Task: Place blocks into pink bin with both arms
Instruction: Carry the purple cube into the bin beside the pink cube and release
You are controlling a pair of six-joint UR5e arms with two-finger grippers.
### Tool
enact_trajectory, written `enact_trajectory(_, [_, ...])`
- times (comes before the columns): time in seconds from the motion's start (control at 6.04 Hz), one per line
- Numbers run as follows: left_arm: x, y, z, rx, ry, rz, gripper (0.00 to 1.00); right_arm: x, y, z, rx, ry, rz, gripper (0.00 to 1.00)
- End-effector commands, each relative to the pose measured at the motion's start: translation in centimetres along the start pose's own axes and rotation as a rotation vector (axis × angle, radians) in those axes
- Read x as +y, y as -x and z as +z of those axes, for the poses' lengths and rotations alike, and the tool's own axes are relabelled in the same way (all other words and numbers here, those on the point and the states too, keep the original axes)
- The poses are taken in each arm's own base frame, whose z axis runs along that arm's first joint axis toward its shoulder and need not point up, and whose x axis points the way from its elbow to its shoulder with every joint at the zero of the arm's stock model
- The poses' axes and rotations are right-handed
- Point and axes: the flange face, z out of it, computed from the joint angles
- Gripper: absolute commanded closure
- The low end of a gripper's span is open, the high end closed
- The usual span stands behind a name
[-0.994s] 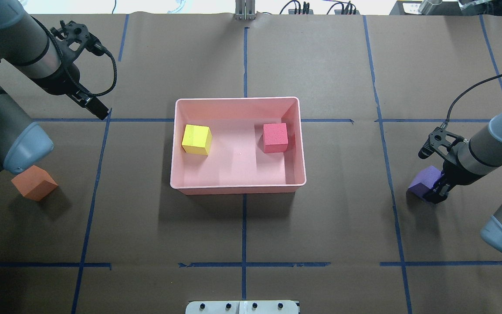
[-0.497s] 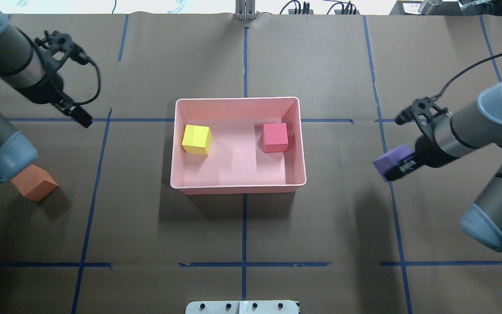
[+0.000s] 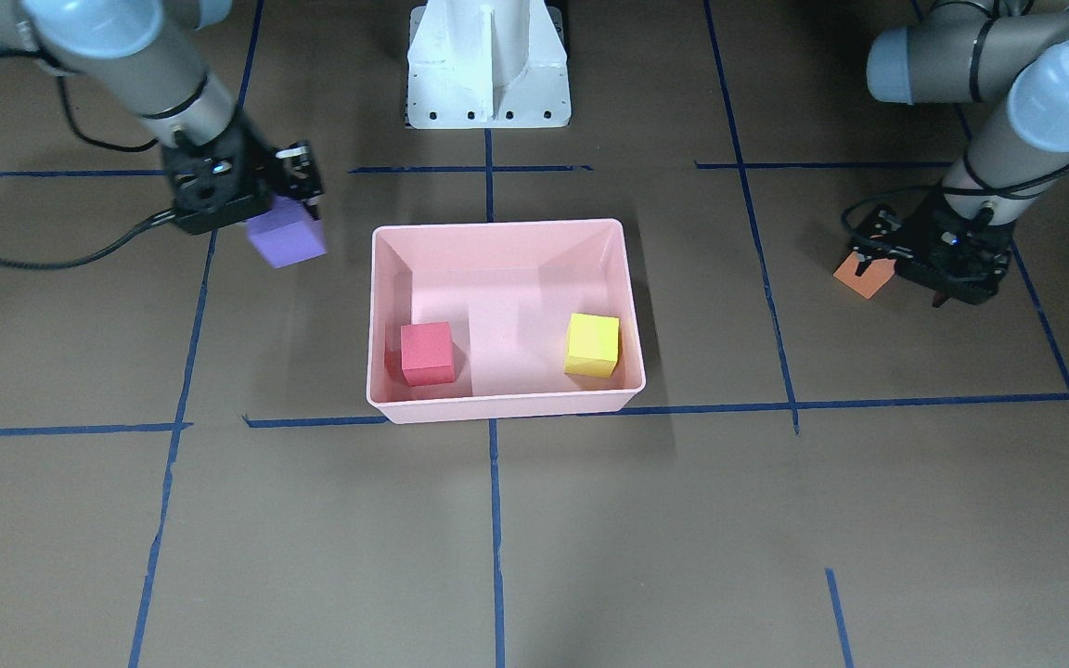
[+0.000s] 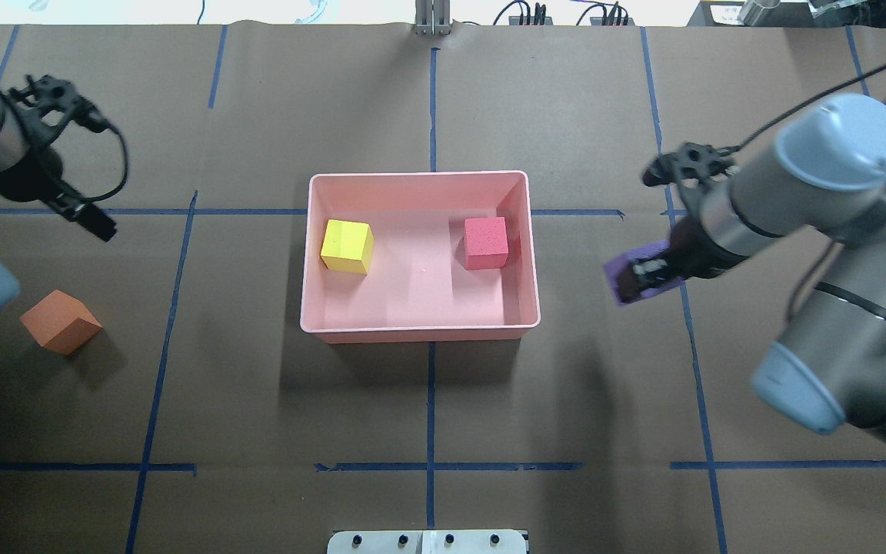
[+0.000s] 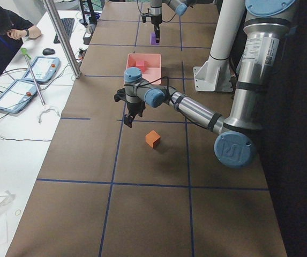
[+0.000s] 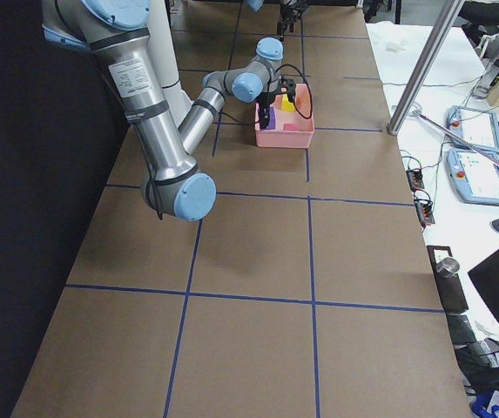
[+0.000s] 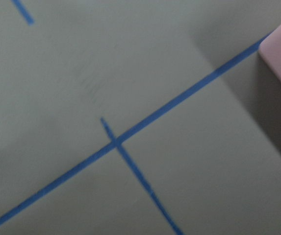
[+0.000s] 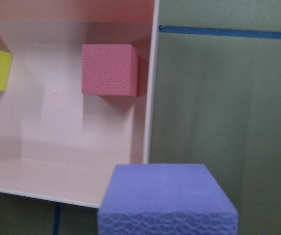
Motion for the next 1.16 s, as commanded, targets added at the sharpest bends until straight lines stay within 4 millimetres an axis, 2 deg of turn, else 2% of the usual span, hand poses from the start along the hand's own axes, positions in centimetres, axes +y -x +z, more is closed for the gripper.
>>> enact_trajectory(0.0, [0.7,0.7,-0.1,-0.001,-0.019,-0.006,0.00,2.7,6.4,2.0,0.034,-0.080,0.112,0.64])
enact_trajectory(0.17, [0.7,0.7,-0.1,-0.001,-0.018,-0.007,0.00,3.3,6.5,3.3,0.053,-0.070,0.112,0.35])
enact_trajectory(0.33, [0.6,0.6,-0.1,0.000,-0.018,-0.005,0.00,3.2,6.7,3.3,0.056,-0.081,0.104,0.13])
enact_trajectory(0.83, [0.8,0.7,0.0,-0.001,-0.015,-0.009,0.00,1.1,5.5,2.2,0.069,-0.095,0.083,0.04])
enact_trajectory(0.99, [1.1,0.9,0.1,0.000,-0.011,-0.011,0.00,-0.2,4.1,1.0,0.080,-0.073,0.083,0.01])
